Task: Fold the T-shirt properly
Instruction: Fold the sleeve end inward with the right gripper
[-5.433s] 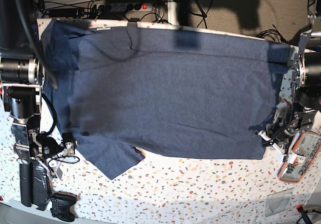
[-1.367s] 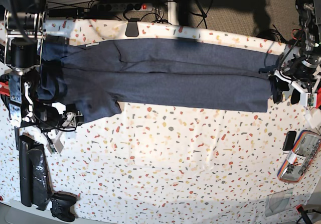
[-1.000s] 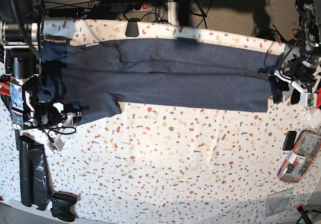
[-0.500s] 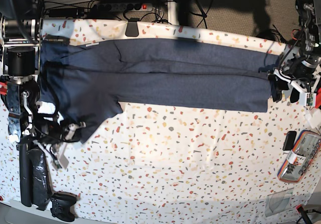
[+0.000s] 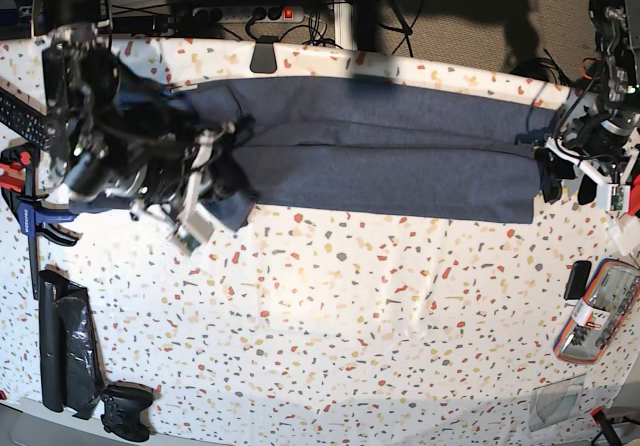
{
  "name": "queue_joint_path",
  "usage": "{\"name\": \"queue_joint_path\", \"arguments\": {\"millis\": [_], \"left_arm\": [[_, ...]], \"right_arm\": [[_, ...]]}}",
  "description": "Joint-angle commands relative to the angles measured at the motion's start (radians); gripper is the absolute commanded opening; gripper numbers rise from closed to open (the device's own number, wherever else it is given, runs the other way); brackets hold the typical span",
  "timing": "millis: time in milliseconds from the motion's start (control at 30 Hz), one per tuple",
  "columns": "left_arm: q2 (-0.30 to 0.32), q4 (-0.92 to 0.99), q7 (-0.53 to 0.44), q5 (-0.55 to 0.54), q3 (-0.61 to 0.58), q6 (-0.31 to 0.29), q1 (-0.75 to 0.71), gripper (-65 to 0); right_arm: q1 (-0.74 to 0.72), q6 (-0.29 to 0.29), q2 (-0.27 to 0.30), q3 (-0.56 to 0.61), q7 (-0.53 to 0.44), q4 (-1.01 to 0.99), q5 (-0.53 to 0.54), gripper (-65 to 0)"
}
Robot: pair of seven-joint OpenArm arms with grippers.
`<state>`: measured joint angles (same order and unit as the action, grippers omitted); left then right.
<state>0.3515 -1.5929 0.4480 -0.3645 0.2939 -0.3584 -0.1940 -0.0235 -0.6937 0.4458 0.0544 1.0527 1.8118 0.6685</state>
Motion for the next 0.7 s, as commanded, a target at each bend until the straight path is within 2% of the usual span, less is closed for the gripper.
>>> {"name": "queue_joint_path", "arguments": {"millis": [0,333,567,667], "left_arm": [[0.017,-0.018,-0.022,-0.01,0.006,0.0,0.011,-30.2],[0.017,-0.018,-0.019,-0.01,0.006,0.0,0.011,-30.2],[0.018,-0.018,-0.009,-0.01,0.006,0.0,0.011,-30.2],[0.018,-0.018,0.002,-0.01,0.006,-0.026,0.011,-30.2]], "right_arm": [[0.002,-0.004,0.011,-0.008,-0.02,0.033,0.016,-65.0],[0.16,-0.004,0.011,-0.008,-0.037,0.07,0.017,-65.0],[0.178,-0.004,0.012,-0.008,-0.026,0.069,0.016,-64.5],[0.177,-0.004,0.014,-0.008,-0.023,0.069,0.017,-45.1]]}}
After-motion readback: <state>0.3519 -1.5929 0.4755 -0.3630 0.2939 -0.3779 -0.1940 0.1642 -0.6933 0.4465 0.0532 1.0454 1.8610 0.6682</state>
